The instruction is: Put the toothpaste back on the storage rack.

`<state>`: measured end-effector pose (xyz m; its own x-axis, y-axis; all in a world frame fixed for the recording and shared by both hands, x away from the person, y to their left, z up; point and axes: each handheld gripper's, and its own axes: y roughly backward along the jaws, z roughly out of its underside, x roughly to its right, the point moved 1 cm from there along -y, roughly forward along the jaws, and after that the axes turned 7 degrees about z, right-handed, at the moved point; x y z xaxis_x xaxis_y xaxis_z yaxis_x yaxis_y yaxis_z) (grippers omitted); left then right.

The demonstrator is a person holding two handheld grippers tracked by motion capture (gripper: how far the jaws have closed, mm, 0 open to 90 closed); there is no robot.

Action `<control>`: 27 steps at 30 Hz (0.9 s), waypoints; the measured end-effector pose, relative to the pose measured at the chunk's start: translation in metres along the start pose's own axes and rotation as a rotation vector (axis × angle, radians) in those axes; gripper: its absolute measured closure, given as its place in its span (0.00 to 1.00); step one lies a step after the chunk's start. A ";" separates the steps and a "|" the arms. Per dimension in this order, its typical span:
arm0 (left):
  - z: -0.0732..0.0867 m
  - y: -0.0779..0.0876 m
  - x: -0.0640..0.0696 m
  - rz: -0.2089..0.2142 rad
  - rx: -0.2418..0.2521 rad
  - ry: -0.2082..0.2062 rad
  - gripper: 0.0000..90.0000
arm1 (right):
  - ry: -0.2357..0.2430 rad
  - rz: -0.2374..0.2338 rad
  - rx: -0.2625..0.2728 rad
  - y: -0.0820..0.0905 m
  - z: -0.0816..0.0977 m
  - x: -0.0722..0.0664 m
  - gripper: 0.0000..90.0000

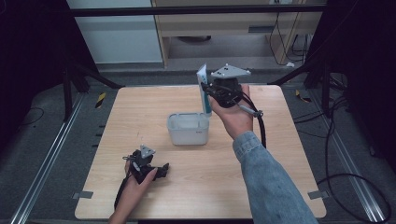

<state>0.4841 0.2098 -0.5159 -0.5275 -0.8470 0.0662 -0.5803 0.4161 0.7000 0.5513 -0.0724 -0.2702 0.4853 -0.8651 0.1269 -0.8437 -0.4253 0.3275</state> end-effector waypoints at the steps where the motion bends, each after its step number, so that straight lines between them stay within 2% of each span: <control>1: 0.000 0.000 0.000 0.001 -0.001 0.000 0.00 | 0.001 -0.002 0.003 -0.001 -0.001 -0.002 0.89; 15: 0.000 0.000 0.000 0.000 -0.001 0.000 0.00 | -0.009 -0.037 0.015 -0.019 -0.001 -0.020 0.89; 27: 0.000 0.000 0.000 0.001 -0.002 -0.001 0.00 | -0.010 -0.063 0.000 -0.037 0.003 -0.034 0.89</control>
<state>0.4834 0.2097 -0.5159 -0.5288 -0.8461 0.0662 -0.5785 0.4165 0.7014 0.5658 -0.0283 -0.2899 0.5350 -0.8393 0.0965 -0.8117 -0.4789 0.3344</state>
